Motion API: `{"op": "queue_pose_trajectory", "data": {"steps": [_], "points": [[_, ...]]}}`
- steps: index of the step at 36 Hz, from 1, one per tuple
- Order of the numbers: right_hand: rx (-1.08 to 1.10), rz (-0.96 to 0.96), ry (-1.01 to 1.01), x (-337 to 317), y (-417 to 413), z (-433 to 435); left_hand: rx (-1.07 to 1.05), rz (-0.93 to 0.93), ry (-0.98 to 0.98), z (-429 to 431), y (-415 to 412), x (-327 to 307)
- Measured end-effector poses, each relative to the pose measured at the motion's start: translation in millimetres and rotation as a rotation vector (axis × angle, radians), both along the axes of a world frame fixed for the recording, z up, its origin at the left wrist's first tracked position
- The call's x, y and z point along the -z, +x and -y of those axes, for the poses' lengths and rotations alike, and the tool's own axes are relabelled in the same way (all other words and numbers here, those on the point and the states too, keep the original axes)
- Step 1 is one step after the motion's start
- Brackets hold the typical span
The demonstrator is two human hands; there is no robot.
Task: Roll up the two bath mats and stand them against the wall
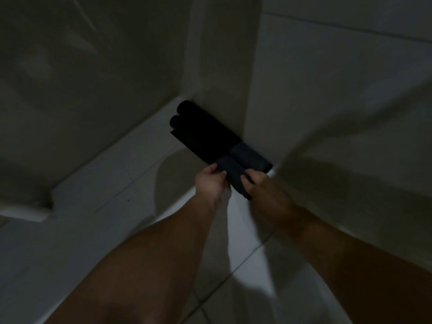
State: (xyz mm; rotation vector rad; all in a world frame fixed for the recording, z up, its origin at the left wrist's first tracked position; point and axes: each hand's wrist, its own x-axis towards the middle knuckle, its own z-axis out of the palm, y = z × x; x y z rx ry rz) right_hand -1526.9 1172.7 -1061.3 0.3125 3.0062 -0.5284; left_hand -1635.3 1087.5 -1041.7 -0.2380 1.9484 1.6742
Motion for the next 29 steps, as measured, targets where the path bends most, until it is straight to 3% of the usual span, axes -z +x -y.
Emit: {"op": "queue_pose_trajectory", "data": {"steps": [5, 10, 16, 22, 24, 29], "points": [[-0.152, 0.061, 0.150, 19, 10, 0, 0.211, -0.081, -0.149, 8, 1, 10], [-0.123, -0.040, 0.232, 7, 21, -6, 0.407, -0.209, -0.249, 17, 11, -2], [-0.086, 0.029, 0.295, 2, 29, -12, 0.655, -0.357, -0.403, 25, 23, -10], [-0.043, 0.007, 0.234, -28, 39, -8, 0.854, -0.455, -0.576, 38, 34, -24], [0.014, 0.124, 0.200, -42, 45, -5, 0.923, -0.528, -0.625, 42, 36, -31], [0.084, 0.168, 0.178, -74, 52, -3, 0.988, -0.666, -0.697, 55, 41, -53]]}}
